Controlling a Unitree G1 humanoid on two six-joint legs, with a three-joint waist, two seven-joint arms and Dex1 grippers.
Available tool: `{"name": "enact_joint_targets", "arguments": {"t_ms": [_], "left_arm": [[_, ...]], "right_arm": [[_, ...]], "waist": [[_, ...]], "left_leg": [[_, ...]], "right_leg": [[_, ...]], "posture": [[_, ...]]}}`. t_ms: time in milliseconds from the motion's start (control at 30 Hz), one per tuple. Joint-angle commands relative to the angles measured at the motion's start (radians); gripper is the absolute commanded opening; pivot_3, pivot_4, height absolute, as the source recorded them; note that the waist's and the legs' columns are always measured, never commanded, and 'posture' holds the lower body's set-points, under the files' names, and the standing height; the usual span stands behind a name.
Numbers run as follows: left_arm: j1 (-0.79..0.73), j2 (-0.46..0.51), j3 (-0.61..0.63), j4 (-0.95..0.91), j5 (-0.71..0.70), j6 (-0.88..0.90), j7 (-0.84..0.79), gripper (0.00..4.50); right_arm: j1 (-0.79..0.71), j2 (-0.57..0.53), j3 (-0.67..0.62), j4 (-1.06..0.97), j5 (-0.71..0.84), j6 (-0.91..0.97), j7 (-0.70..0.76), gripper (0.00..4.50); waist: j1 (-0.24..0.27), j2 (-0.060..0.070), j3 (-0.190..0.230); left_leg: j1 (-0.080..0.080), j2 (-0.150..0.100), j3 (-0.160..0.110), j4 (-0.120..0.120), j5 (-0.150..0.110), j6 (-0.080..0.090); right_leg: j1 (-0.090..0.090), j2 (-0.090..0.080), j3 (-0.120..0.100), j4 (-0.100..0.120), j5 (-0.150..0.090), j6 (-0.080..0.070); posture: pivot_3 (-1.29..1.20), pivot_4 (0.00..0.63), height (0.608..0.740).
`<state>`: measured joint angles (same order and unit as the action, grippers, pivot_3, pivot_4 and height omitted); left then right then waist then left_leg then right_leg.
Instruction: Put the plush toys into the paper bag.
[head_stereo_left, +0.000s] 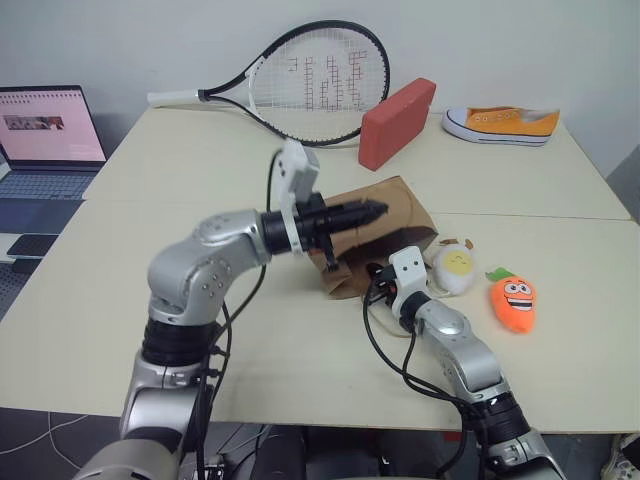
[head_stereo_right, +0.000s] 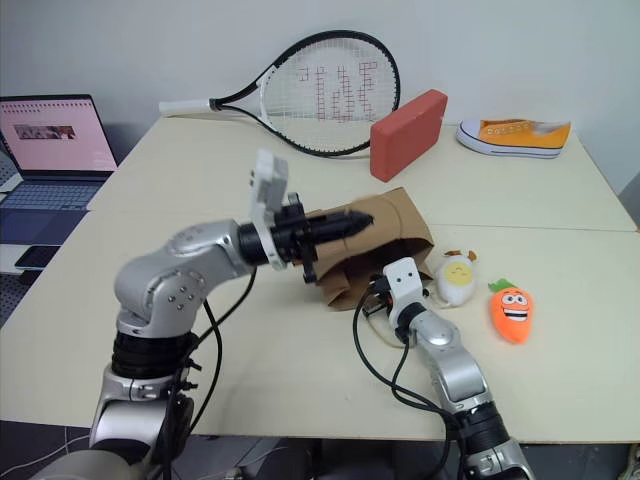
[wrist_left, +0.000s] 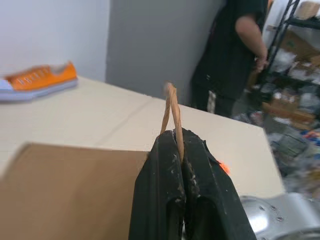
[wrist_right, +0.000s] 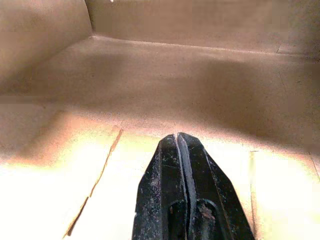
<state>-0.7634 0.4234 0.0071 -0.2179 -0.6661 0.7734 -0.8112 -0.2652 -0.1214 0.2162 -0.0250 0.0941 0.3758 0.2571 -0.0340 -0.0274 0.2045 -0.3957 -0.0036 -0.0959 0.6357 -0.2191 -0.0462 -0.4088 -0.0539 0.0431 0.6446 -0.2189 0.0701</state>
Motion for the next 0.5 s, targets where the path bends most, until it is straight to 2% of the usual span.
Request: {"name": "enact_joint_targets", "arguments": {"t_ms": [33, 267, 500], "left_arm": [[-0.1, 0.039, 0.027, 0.005, 0.04, -0.097, -0.027, 0.0], [-0.213, 0.064, 0.008, 0.076, 0.149, -0.252, -0.025, 0.0], [-0.123, 0.056, -0.048, 0.045, 0.172, -0.259, -0.061, 0.0]], "right_arm": [[0.005, 0.013, 0.006, 0.017, -0.014, 0.006, 0.0, 0.03], [-0.015, 0.029, 0.008, 0.019, -0.019, 0.015, 0.008, 0.03], [-0.034, 0.028, 0.002, 0.005, -0.023, 0.028, 0.022, 0.03]], "waist": [[0.0, 0.0, 0.0], [-0.007, 0.0, 0.0], [-0.013, 0.0, 0.0]], "left_leg": [[0.0, 0.0, 0.0, 0.0, 0.0, 0.0], [0.001, 0.0, 0.0, 0.0, 0.0, 0.0], [0.0, 0.0, 0.0, -0.002, 0.0, 0.0]], "right_leg": [[0.0, 0.0, 0.0, 0.0, 0.0, 0.0], [0.0, 0.0, 0.0, 0.0, 0.0, 0.0], [0.0, 0.0, 0.0, -0.001, 0.0, 0.0]], "posture": [[0.0, 0.15, 0.74], [0.0, 0.15, 0.74], [0.0, 0.15, 0.74]]}}
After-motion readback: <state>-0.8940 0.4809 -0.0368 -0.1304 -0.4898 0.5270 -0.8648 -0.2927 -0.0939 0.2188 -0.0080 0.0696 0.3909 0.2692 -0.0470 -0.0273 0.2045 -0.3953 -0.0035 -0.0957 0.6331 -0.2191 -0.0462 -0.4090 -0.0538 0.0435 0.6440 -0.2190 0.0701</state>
